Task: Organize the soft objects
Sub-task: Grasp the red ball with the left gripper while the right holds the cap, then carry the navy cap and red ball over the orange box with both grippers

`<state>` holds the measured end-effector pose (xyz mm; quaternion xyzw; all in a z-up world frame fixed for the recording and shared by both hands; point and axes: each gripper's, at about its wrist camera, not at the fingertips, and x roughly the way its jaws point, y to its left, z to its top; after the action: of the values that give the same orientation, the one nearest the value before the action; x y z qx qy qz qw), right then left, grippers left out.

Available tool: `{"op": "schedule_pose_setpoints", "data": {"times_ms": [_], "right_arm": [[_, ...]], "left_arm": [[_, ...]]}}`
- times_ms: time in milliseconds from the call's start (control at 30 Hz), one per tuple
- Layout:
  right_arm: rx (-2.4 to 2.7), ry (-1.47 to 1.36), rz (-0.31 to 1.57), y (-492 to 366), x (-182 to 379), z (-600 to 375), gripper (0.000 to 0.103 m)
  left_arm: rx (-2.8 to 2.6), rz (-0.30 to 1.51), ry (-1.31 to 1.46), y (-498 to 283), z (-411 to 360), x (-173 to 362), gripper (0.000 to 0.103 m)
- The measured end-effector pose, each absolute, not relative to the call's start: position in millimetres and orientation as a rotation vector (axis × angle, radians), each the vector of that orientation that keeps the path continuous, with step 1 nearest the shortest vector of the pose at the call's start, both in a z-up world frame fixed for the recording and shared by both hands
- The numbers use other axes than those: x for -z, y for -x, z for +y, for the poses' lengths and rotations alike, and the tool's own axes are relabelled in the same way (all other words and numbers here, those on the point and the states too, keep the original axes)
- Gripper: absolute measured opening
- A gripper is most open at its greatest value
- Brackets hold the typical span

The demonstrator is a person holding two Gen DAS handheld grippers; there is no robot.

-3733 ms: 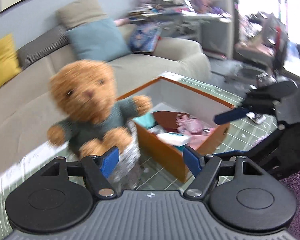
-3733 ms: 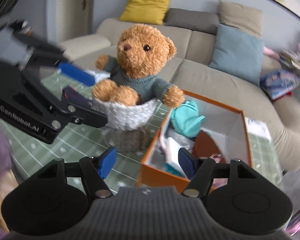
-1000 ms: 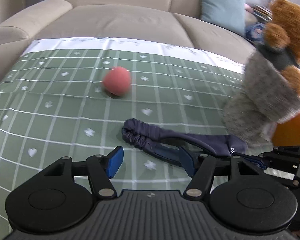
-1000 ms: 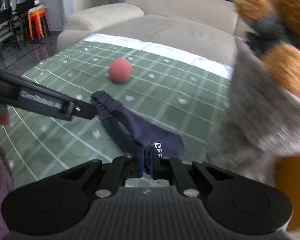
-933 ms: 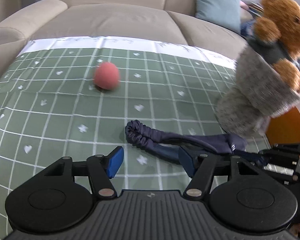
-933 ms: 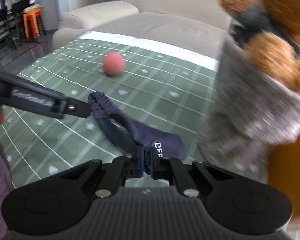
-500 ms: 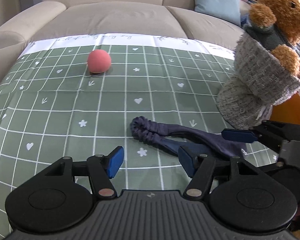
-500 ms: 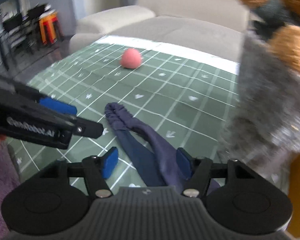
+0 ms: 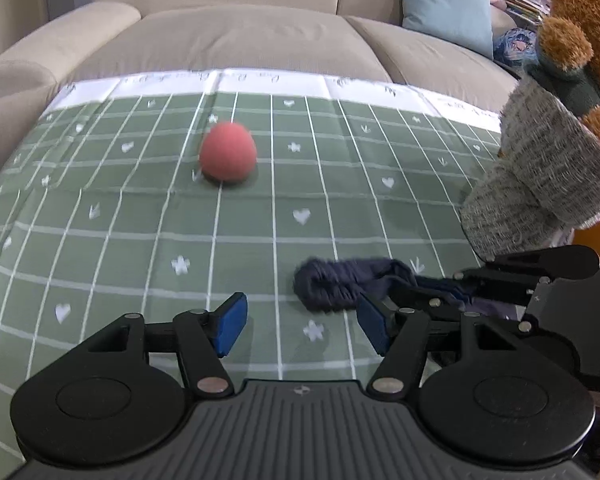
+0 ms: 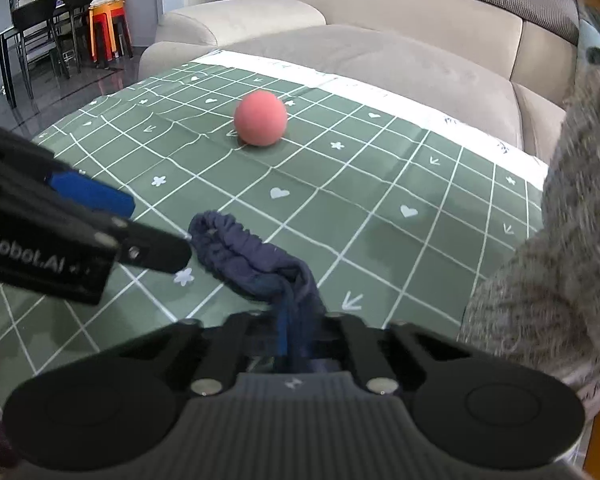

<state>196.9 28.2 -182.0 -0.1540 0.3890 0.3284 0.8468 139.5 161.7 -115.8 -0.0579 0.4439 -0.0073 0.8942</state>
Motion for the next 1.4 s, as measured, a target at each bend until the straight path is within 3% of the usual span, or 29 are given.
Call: {"op": "schedule_pose_setpoints", "data": {"times_ms": [300, 667, 767, 900, 1033, 1400], "right_arm": [[-0.612, 0.297, 0.718, -230, 166, 47, 0.002], [-0.533, 0.269, 0.701, -261, 167, 62, 0.001], [-0.531, 0.264, 0.709, -266, 172, 64, 0.001], [-0.531, 0.26, 0.719, -268, 176, 66, 0.002], [-0.534, 0.258, 0.73, -270, 180, 68, 0.002], [-0.55, 0.239, 0.71, -261, 165, 65, 0.001]], "left_arm": [[-0.063, 0.79, 0.063, -185, 186, 117, 0.083], [-0.064, 0.776, -0.049, -241, 200, 141, 0.082], [-0.072, 0.78, -0.068, -247, 200, 147, 0.074], [-0.075, 0.785, -0.04, -251, 203, 153, 0.071], [-0.048, 0.775, -0.071, -252, 199, 155, 0.055], [-0.04, 0.747, -0.111, -225, 185, 131, 0.052]]}}
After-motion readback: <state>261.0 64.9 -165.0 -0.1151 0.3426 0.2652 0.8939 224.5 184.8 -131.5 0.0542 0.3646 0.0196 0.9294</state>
